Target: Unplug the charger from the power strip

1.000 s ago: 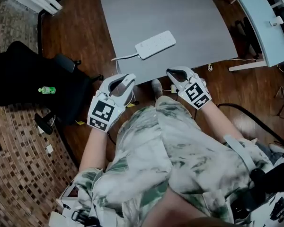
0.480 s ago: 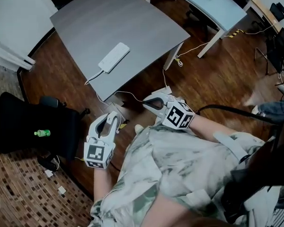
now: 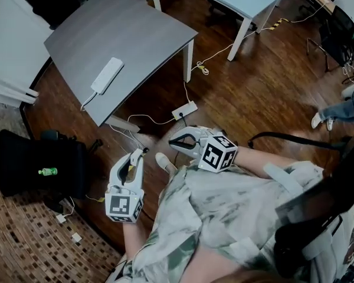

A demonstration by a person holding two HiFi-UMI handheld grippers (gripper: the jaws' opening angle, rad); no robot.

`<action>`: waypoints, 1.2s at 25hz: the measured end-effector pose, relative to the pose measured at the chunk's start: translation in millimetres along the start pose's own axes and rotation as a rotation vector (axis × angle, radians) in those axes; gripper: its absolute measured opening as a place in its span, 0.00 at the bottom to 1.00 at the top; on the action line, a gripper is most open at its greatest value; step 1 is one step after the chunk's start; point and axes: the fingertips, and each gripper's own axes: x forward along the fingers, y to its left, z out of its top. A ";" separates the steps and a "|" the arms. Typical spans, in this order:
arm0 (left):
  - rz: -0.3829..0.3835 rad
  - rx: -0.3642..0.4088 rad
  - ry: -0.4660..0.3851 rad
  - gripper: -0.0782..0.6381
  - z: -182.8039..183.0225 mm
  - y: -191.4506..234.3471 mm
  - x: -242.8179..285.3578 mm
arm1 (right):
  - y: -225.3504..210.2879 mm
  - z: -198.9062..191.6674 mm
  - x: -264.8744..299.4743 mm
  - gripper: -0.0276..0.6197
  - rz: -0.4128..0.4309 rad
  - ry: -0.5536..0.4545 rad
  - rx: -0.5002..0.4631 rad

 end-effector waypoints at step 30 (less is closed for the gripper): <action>-0.082 -0.047 -0.019 0.26 -55.7 -166.5 -159.1 | 201.1 43.2 -88.1 0.05 -0.055 -0.072 0.029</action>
